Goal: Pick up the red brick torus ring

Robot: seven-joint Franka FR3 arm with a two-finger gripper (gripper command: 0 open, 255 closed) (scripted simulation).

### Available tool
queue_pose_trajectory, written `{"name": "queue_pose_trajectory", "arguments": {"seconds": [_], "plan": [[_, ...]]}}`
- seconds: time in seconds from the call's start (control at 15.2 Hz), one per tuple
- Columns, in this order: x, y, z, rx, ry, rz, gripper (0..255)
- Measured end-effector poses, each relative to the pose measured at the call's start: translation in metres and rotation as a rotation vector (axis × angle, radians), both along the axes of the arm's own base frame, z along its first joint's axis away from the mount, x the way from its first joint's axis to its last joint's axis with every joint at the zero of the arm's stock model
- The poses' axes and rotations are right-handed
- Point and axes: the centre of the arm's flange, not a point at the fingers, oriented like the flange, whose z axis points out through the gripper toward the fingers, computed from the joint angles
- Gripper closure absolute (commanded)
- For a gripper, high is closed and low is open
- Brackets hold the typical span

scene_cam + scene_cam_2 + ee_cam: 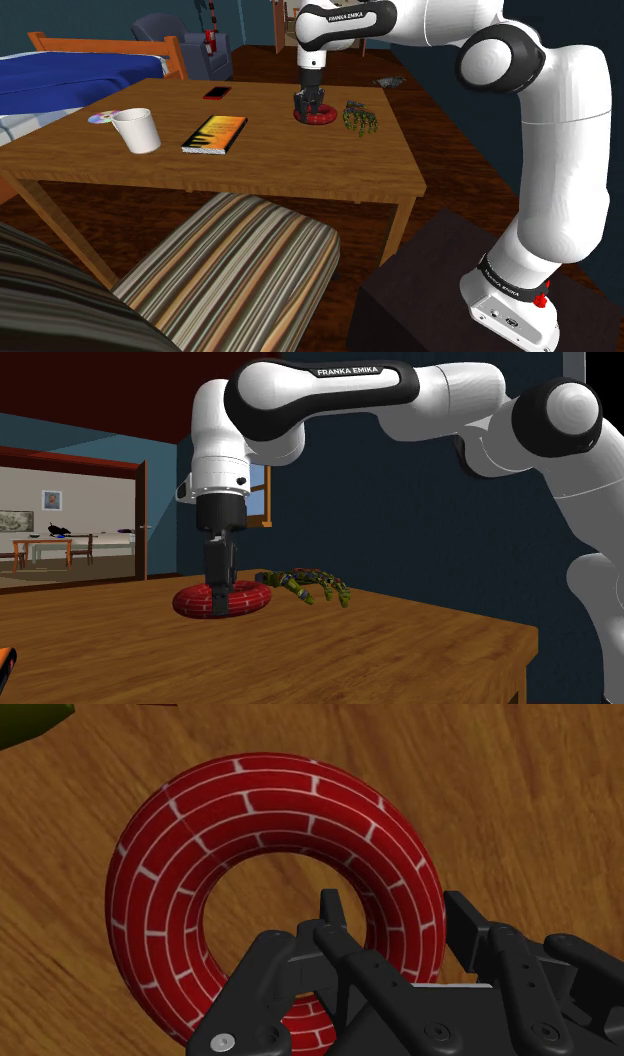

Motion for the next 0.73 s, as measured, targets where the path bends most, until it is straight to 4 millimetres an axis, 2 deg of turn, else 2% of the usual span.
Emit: {"name": "queue_pose_trajectory", "arguments": {"seconds": [0.46, 0.73], "plan": [[0.000, 0.000, 0.000, 0.000, 0.000, 0.000, 255], [0.001, -0.001, 0.016, 0.000, 0.000, 0.000, 255]]}}
